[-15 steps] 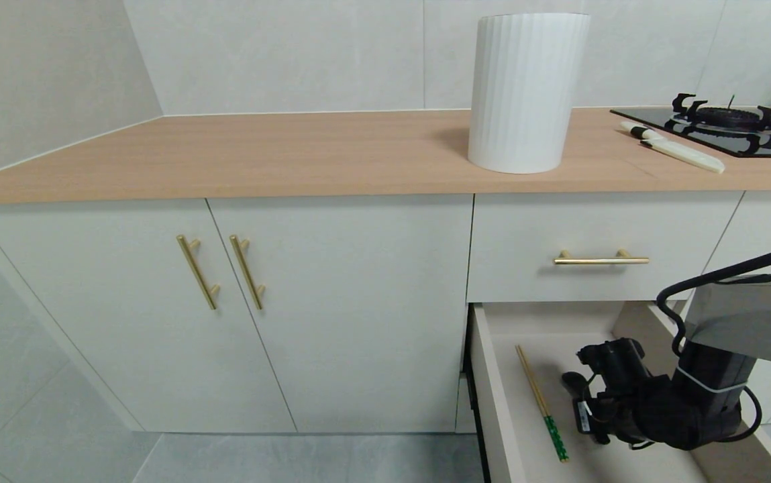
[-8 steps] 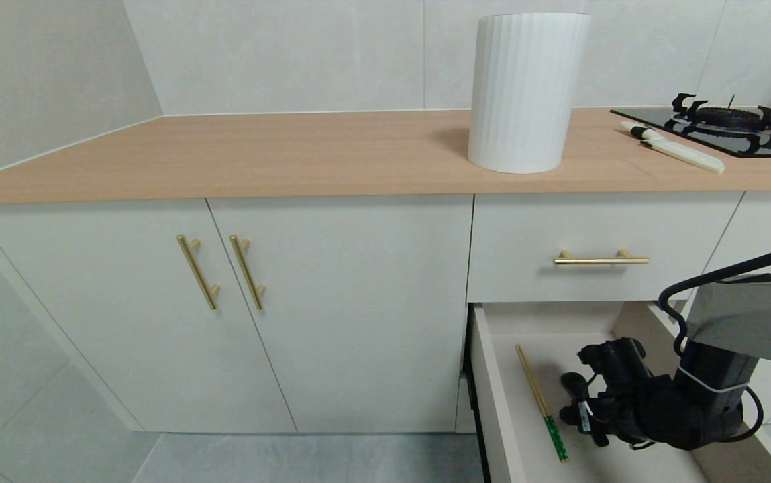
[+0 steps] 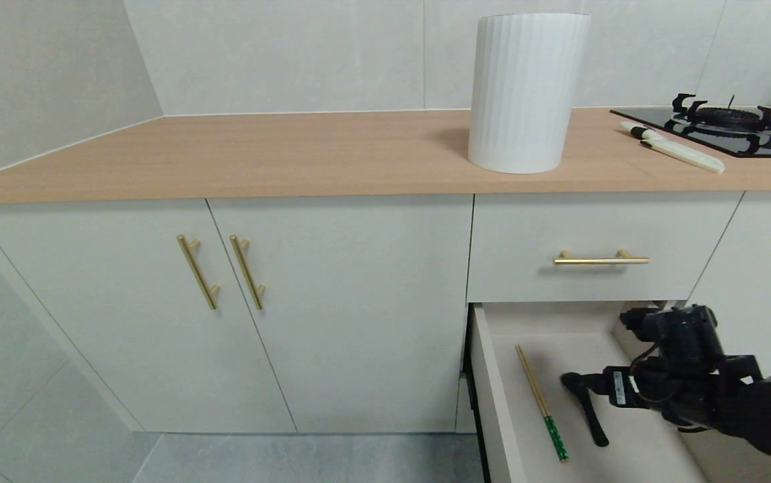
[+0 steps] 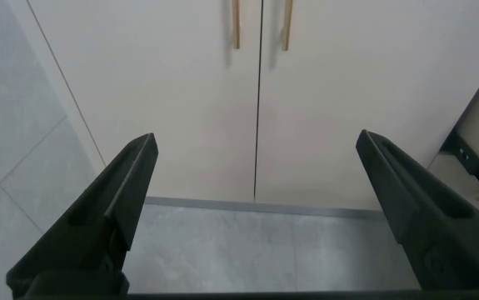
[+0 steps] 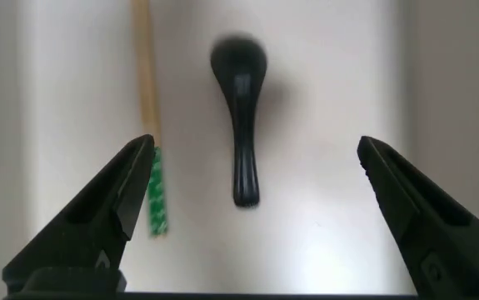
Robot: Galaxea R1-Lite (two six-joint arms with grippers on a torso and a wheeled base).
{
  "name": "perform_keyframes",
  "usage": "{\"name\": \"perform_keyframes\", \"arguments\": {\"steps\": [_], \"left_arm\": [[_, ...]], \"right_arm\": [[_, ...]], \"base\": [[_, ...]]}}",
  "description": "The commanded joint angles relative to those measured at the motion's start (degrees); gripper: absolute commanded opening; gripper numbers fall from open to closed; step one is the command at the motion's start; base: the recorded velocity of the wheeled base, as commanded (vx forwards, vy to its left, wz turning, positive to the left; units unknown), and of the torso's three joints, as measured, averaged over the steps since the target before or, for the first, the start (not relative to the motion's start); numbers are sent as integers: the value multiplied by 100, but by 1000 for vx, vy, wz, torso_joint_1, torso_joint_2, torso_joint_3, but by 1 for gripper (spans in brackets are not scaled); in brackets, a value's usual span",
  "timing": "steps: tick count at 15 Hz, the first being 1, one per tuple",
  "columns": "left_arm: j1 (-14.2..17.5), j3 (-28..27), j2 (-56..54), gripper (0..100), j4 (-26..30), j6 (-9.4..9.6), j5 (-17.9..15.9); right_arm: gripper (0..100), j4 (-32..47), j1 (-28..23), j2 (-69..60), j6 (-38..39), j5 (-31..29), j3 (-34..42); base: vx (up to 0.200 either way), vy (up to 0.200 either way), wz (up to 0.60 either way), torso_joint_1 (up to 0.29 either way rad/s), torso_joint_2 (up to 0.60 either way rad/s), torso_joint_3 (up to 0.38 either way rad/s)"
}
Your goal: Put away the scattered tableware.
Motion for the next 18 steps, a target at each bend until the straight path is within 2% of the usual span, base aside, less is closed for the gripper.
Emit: {"name": "perform_keyframes", "arguments": {"steps": [1,2,3,5,9,18], "left_arm": [[-7,1,0,100,-1,-2,1],[-7,1,0,100,-1,-2,1],[-7,-8,0,100,-1,-2,1],[2,1,0,100,-1,-2,1],[-7,-8,0,100,-1,-45,1],[2,-8,9,100,-1,-54,1]], "right_arm": [[100,594,105,-1920,-27,-15,434],[100,972,123,-2281,-27,-6,372],[100,1816,272,-2922,-36,3,82],[100,2809,439,-3573,-36,56,-270],[100,3231,615,-3722,-54,56,-287],[100,3908,835,-3836,-62,126,-313]], "base": [[0,0,0,0,0,0],[0,0,0,0,0,0],[0,0,0,0,0,0],[0,0,0,0,0,0],[0,0,0,0,0,0],[-200,0,0,2,3,2]]}}
